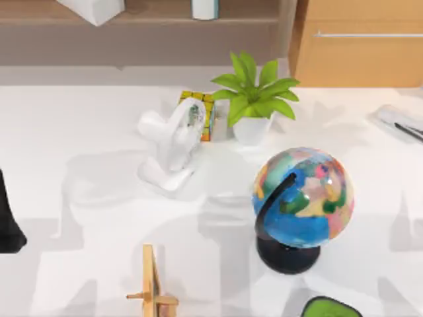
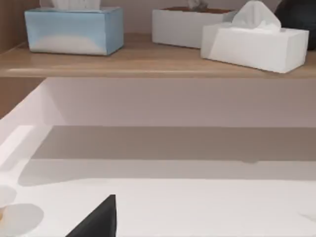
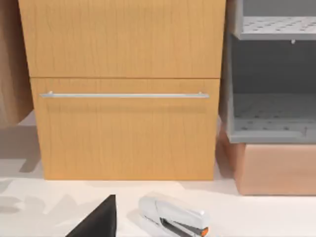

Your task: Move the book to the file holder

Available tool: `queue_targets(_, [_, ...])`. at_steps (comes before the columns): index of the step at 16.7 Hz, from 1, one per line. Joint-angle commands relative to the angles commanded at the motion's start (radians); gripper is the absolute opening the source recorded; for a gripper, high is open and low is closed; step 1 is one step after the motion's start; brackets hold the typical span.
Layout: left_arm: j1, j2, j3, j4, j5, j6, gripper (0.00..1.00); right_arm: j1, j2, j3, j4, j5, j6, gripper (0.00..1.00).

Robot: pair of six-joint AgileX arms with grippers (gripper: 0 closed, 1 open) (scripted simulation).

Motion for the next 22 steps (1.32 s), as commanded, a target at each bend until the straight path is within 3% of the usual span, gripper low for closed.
queue_targets(5, [0.000,0.000,0.000,0.000,0.000,0.000,1.00,0.045,0.061,0.059,0.051,0.022,-0.004,1.00])
queue_targets(9, [0.000,0.000,0.000,0.000,0.000,0.000,1.00,0.177,0.287,0.273,0.206,0.086,-0.017,1.00])
queue_targets(16, [0.000,0.000,0.000,0.000,0.000,0.000,1.00,0.458,1.043,0.842,0.493,0.286,-0.035,1.00])
queue_targets(22, [0.000,0.000,0.000,0.000,0.000,0.000,1.00,0.637,1.779,1.350,0.612,0.513,-0.030,1.00])
